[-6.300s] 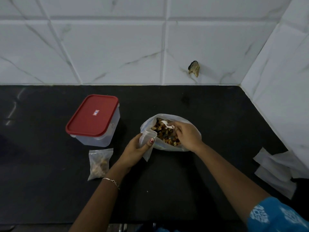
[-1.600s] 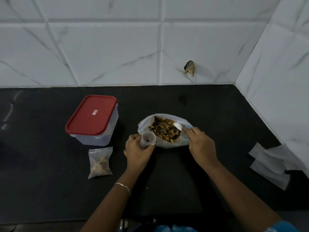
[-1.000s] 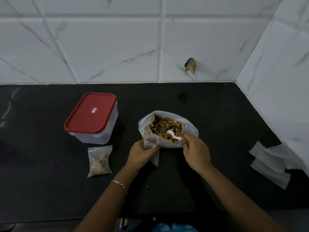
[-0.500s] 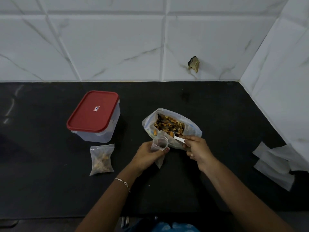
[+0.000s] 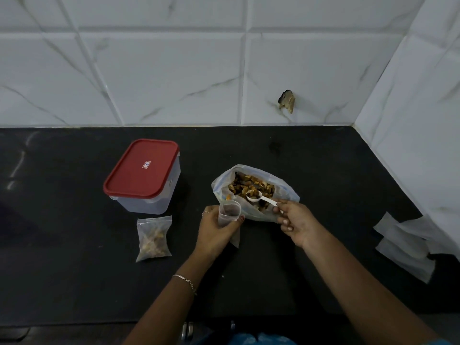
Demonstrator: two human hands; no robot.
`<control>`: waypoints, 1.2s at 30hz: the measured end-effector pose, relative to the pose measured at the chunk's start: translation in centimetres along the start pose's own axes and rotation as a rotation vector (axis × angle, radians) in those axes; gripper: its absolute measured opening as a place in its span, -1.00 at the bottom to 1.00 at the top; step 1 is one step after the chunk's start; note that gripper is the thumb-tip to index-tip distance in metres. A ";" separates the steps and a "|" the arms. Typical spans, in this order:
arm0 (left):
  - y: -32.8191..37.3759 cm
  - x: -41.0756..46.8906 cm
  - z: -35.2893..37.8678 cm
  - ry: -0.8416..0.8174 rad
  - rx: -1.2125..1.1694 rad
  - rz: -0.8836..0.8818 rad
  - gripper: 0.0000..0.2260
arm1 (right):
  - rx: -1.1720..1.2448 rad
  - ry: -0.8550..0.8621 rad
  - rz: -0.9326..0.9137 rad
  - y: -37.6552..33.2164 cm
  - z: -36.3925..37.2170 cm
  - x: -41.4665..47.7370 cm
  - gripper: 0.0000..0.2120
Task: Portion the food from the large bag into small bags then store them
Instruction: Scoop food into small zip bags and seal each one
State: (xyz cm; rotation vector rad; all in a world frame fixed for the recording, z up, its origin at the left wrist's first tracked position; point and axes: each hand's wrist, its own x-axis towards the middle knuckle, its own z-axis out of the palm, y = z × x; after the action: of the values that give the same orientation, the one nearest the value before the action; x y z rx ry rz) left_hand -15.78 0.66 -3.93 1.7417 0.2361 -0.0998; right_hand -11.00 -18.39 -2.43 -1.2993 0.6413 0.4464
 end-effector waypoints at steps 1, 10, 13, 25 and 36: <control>0.1 0.1 0.0 0.009 0.025 0.018 -0.73 | -0.006 -0.004 -0.012 -0.2 0.0 -0.2 -0.81; 3.0 2.9 0.8 0.050 0.504 0.186 -0.72 | 0.020 -0.076 -0.171 -3.1 -1.1 -2.5 -0.77; 4.2 3.7 1.4 0.028 0.567 0.200 -0.79 | -0.008 -0.111 -0.243 -4.1 -1.3 -3.4 -0.76; 5.9 4.0 2.7 0.076 0.356 0.205 -0.77 | -0.990 0.167 -1.160 -3.9 -0.1 -5.9 -0.74; 5.6 4.3 2.3 0.075 0.212 0.220 -0.80 | -1.105 0.209 -1.368 -3.3 0.1 -5.6 -0.65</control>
State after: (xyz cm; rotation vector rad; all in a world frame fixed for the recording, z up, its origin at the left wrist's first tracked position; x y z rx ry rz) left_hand -10.26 -2.06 0.15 1.9728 0.0889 0.1047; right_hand -13.05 -18.79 3.72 -2.4695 -0.5384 -0.5921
